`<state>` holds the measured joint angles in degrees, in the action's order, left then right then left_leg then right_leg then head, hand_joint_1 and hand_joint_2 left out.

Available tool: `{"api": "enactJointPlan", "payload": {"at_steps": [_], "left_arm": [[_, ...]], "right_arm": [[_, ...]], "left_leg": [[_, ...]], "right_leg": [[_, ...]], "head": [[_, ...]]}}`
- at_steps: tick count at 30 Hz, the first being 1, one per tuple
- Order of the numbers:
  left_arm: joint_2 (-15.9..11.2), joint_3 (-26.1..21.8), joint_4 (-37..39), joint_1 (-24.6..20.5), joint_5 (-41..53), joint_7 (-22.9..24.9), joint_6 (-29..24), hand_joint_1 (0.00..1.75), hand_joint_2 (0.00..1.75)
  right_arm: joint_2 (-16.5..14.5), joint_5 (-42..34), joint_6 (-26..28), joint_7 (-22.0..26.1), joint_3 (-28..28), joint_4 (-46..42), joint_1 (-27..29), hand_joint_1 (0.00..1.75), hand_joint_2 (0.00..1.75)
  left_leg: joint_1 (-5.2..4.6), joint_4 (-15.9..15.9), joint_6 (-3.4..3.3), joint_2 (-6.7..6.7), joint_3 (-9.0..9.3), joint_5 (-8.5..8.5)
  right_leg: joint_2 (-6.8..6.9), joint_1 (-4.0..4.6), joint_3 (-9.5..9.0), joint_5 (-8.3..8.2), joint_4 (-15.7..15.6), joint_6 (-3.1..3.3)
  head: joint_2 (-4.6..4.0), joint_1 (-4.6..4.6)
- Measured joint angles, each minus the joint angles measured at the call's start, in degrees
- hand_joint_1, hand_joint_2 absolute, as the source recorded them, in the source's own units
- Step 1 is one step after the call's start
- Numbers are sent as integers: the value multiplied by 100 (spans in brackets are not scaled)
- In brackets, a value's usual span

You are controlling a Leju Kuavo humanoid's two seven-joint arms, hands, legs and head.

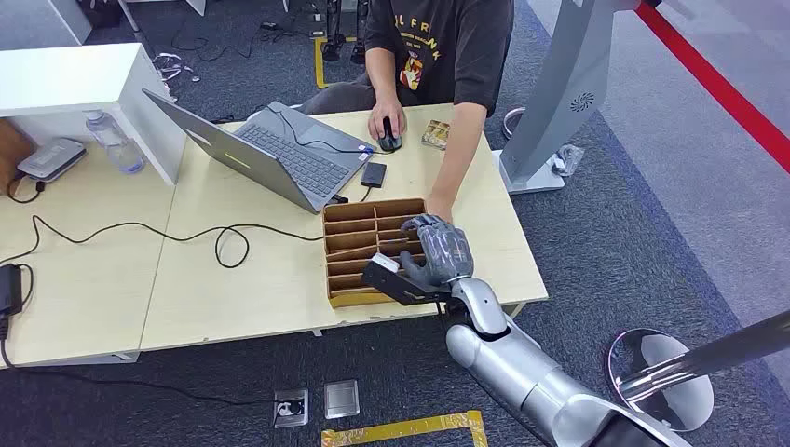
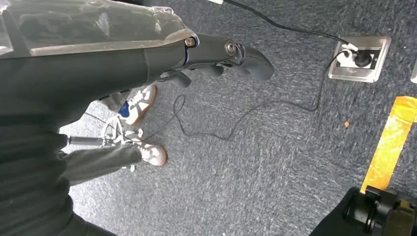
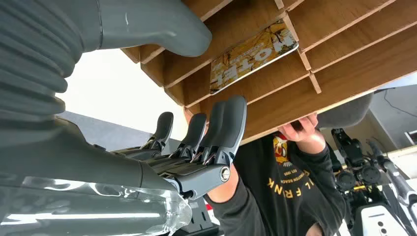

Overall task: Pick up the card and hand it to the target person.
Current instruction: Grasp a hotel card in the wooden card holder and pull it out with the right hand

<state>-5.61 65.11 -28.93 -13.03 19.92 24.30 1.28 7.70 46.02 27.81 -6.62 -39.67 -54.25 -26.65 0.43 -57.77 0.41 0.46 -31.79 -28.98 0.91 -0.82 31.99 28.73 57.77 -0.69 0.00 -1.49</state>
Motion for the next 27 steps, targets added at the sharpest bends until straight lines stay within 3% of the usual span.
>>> {"api": "enactJointPlan", "payload": {"at_steps": [27], "left_arm": [[91,0,21,-13,49,-109,16,0,175]], "right_arm": [[-254,-30,-132,153,-138,279,-290,99,175]], "left_leg": [[0,0,0,-1,-2,0]], "right_leg": [[0,0,1,0,0,0]], "head": [[0,0]]}}
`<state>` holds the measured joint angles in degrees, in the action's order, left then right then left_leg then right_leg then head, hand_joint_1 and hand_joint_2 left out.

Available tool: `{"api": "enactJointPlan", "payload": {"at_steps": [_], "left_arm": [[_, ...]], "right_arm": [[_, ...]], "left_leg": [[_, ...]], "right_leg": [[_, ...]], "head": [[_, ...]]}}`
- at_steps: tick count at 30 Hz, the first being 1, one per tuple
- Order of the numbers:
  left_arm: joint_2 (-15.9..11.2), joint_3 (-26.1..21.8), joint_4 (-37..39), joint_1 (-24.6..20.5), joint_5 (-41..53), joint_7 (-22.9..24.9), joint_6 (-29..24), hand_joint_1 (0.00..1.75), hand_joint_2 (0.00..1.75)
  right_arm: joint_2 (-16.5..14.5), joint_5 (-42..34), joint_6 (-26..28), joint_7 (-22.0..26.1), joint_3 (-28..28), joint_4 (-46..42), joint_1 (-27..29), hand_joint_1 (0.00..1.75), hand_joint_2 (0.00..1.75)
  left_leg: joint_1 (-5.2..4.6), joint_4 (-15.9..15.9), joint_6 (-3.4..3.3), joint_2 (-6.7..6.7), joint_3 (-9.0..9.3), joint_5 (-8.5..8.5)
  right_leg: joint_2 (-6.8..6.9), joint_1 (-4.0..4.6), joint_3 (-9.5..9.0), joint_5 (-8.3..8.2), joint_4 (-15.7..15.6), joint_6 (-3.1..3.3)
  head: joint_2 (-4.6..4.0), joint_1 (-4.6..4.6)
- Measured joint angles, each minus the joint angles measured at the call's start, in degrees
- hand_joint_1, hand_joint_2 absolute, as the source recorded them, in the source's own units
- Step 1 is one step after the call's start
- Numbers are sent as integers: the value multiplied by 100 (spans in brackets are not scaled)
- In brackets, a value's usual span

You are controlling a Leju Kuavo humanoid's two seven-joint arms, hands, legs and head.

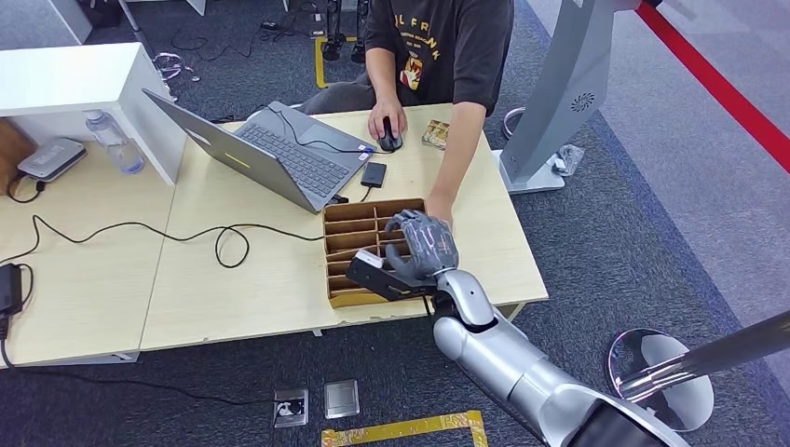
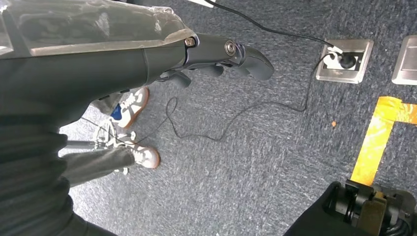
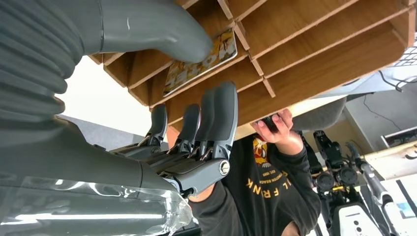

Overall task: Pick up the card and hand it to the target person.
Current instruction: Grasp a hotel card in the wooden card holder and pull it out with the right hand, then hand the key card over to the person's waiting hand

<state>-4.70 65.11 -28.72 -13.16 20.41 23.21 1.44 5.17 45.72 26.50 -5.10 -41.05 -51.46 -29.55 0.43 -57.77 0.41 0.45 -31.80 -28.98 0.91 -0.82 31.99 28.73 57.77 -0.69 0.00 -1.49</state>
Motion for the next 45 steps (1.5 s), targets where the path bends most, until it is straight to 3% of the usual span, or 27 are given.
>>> {"api": "enactJointPlan", "payload": {"at_steps": [13,14,18,20,35,39,45], "left_arm": [[7,0,0,13,0,2,-22,0,175],[7,0,0,19,-1,4,-22,0,175],[5,0,-6,51,-39,28,-27,0,175],[4,0,-13,70,-74,49,-34,0,175],[-7,78,-58,147,-260,131,-167,0,175],[-25,91,-75,197,-281,127,-224,0,175],[-68,139,-111,244,-282,125,-250,0,175]], "right_arm": [[-85,1,-23,-25,-69,264,-30,107,175],[-96,2,-31,-24,-74,281,-31,111,175],[-133,-6,-45,-10,-95,346,-55,169,175],[-149,-12,-49,-6,-105,375,-81,174,175],[-122,-18,326,-137,-199,357,-158,175,175],[74,329,741,-354,-128,-334,39,175,175],[416,698,863,-604,263,-1697,262,175,175]], "left_leg": [[0,0,0,0,0,0],[0,0,0,0,0,0],[0,0,0,0,0,0],[0,0,0,1,1,0],[0,0,0,1,1,0],[0,0,0,1,-1,0],[0,0,0,3,1,0]], "right_leg": [[0,0,0,0,0,0],[0,0,0,0,0,0],[0,0,0,0,0,0],[0,0,0,0,0,0],[0,0,2,1,0,2],[0,0,4,1,0,2],[-2,0,4,1,-1,2]], "head": [[0,0],[0,0],[0,1],[0,1],[0,1],[0,0],[0,0]]}}
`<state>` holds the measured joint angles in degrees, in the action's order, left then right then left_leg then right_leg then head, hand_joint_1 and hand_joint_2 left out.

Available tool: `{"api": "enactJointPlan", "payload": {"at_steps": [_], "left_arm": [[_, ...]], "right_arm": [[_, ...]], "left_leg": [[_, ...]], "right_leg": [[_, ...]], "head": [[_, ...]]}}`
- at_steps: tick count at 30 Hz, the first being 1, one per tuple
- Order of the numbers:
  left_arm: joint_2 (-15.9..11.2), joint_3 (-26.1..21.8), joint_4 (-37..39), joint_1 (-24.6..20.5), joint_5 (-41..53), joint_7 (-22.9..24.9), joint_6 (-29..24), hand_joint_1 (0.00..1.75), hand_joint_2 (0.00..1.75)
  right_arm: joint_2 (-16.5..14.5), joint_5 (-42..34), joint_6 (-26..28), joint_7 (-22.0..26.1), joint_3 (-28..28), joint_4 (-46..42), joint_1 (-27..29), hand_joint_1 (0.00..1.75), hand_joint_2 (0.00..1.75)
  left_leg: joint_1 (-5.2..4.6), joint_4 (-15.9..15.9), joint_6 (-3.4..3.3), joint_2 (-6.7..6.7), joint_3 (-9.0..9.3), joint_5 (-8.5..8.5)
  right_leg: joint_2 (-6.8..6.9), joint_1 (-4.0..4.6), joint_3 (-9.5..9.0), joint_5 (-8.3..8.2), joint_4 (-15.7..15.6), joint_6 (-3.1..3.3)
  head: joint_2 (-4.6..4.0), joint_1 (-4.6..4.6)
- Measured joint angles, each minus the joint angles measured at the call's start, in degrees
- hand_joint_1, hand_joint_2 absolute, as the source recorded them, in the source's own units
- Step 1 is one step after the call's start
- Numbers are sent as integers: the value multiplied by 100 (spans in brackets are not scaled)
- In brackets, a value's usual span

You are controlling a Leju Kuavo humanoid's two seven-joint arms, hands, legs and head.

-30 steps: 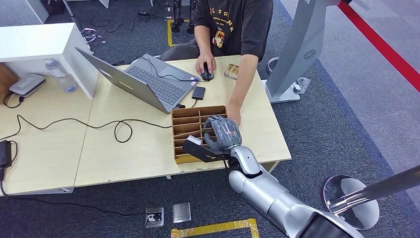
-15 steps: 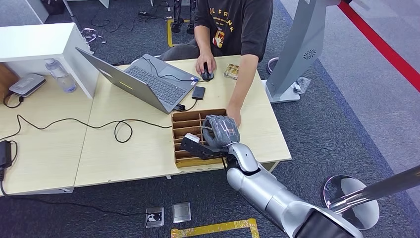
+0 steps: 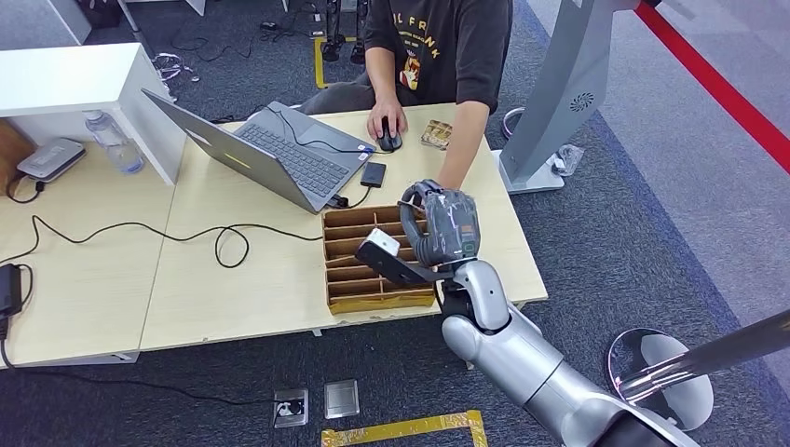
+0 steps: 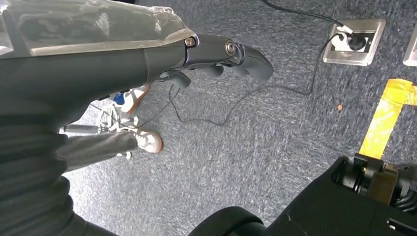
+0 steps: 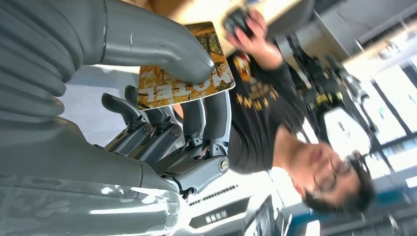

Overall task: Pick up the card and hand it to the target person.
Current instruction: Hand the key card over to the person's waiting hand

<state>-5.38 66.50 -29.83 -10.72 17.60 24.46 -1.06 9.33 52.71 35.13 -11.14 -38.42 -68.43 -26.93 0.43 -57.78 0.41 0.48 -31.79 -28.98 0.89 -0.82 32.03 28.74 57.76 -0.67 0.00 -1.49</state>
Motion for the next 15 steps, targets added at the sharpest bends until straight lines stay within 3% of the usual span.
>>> {"api": "enactJointPlan", "payload": {"at_steps": [6,15], "left_arm": [[-4,36,-13,9,-9,0,17,0,175],[7,66,-20,-107,125,4,167,0,175]], "right_arm": [[131,-471,38,274,357,-252,-145,175,175],[123,-457,-48,418,609,702,-719,175,175]], "left_leg": [[0,0,0,0,2,1],[0,0,0,-5,-2,2]], "right_leg": [[0,0,-4,-1,0,0],[4,0,-2,-1,1,-1]], "head": [[0,1],[0,0]]}}
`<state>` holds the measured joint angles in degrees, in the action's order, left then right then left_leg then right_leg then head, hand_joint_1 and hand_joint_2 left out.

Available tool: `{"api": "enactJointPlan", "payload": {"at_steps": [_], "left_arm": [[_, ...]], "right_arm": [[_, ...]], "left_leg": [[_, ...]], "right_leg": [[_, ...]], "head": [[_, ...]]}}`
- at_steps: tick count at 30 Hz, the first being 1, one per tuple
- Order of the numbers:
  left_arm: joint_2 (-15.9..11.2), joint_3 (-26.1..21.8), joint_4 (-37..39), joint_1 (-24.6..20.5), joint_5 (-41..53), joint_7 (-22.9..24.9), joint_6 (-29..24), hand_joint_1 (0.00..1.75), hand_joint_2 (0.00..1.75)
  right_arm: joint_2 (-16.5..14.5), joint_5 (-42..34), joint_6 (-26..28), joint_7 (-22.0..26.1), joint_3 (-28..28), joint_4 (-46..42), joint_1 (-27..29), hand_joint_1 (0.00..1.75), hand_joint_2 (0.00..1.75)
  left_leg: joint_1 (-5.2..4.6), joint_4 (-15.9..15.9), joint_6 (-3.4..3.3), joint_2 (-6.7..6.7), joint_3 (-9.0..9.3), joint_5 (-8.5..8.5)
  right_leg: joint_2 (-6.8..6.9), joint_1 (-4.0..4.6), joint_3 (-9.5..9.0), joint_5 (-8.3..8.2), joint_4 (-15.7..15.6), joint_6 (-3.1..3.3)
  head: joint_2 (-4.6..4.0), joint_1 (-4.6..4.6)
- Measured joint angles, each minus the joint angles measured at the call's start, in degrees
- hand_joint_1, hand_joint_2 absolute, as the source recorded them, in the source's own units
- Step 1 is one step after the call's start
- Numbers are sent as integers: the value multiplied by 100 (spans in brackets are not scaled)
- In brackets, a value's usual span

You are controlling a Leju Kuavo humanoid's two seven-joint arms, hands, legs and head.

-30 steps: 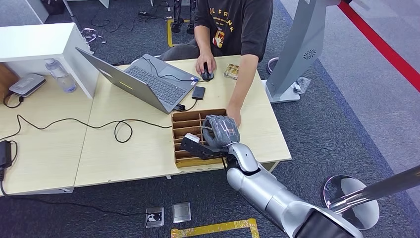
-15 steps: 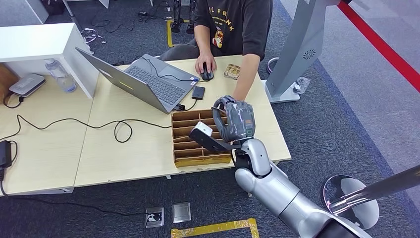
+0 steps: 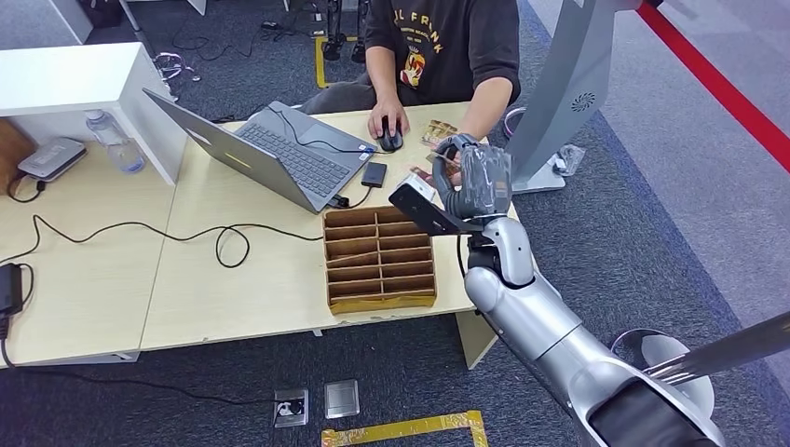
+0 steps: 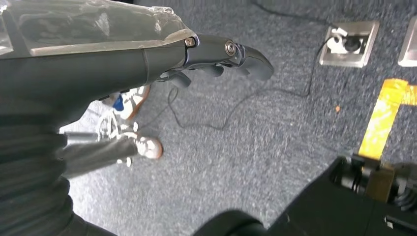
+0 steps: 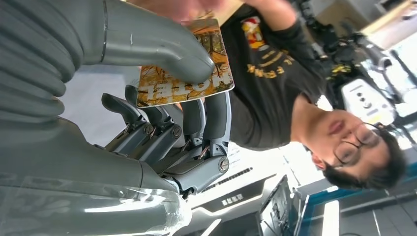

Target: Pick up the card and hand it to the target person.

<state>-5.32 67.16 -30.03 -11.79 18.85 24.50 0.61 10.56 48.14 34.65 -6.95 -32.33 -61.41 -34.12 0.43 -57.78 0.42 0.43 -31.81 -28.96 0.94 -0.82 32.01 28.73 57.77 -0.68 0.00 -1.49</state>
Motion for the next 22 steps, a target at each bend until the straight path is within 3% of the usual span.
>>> {"api": "enactJointPlan", "payload": {"at_steps": [2,3,7,9,16,22], "left_arm": [[8,14,7,-64,86,2,57,0,175],[13,18,13,-94,130,3,85,0,175],[29,26,38,-181,256,1,162,0,175],[42,29,60,-216,302,-3,186,0,175],[64,28,84,-240,551,-22,268,0,175],[64,10,83,-200,681,-34,300,0,175]], "right_arm": [[0,111,-96,-81,54,195,-68,175,175],[0,162,-146,-118,84,272,-86,164,175],[3,310,-260,-202,156,484,-113,15,175],[2,397,-250,-229,191,582,-115,0,175],[-22,620,-130,-212,304,592,25,0,175],[-26,489,-196,-190,434,-44,375,9,175]], "left_leg": [[0,0,0,-3,0,0],[0,0,0,-5,0,0],[0,0,0,-6,-1,0],[0,0,0,-7,-1,0],[0,0,0,-7,-1,0],[0,0,0,-7,-1,0]], "right_leg": [[0,0,0,0,0,0],[1,0,0,0,0,0],[0,0,1,0,0,0],[0,0,1,0,0,0],[0,0,2,0,0,0],[0,0,2,1,0,0]], "head": [[0,1],[0,1],[0,0],[0,0],[0,1],[0,-1]]}}
